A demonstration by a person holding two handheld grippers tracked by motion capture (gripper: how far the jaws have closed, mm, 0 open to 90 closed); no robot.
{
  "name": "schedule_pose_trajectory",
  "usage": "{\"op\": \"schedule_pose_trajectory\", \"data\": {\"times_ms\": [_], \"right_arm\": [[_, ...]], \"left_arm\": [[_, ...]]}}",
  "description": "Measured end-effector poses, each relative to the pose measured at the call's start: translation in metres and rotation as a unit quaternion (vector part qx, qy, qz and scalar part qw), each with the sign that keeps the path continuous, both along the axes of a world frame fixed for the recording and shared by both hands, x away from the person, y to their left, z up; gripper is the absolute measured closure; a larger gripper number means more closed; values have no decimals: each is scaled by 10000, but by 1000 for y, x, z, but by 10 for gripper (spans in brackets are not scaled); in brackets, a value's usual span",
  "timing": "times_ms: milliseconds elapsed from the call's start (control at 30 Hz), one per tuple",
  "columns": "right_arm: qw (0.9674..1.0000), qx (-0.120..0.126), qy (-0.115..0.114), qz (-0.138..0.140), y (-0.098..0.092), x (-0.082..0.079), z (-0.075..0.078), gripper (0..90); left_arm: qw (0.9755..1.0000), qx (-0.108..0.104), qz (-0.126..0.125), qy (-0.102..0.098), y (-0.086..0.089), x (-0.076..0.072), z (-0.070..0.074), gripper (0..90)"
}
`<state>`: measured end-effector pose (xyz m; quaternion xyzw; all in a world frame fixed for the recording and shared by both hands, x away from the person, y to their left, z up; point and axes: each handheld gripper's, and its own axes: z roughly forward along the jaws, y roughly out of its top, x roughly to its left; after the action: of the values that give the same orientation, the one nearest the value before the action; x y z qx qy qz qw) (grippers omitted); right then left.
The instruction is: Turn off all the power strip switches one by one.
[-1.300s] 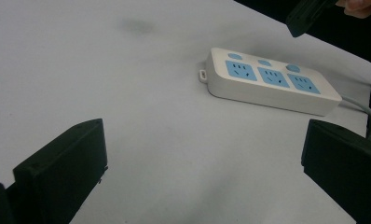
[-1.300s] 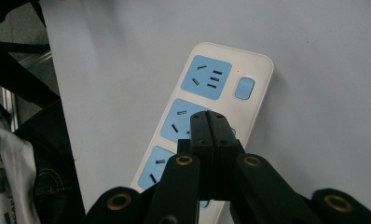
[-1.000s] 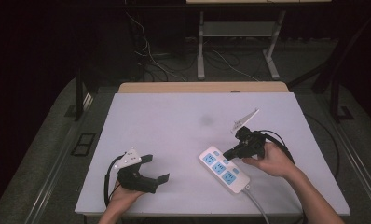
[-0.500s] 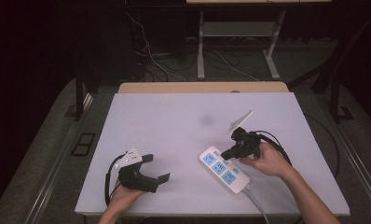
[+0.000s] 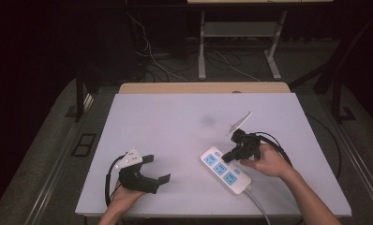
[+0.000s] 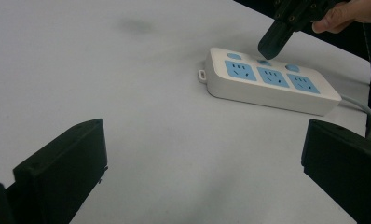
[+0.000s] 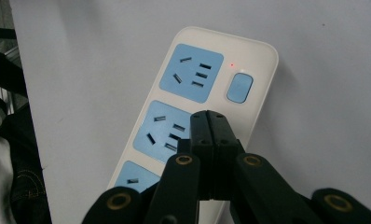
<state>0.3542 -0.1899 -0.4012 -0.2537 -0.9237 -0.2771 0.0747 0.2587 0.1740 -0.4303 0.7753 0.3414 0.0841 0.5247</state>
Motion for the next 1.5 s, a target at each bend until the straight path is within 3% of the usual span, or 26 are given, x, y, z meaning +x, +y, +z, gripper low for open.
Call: {"op": "schedule_pose_trajectory", "data": {"times_ms": [367,667,1200,1500], "right_arm": [[10000,-3,67,-45,-2,0,-5,900],[9999,127,-84,-50,-5,-3,-8,900],[9999,138,-37,-92,-6,-4,-10,900],[9997,193,-143,-75,-7,-6,-10,900]], "left_arm": [[10000,-3,2,1,0,0,0,0],[10000,6,-19,-2,-1,0,0,0],[10000,10,-16,-7,-2,-1,0,0],[10000,-3,-6,4,-1,0,0,0]]}}
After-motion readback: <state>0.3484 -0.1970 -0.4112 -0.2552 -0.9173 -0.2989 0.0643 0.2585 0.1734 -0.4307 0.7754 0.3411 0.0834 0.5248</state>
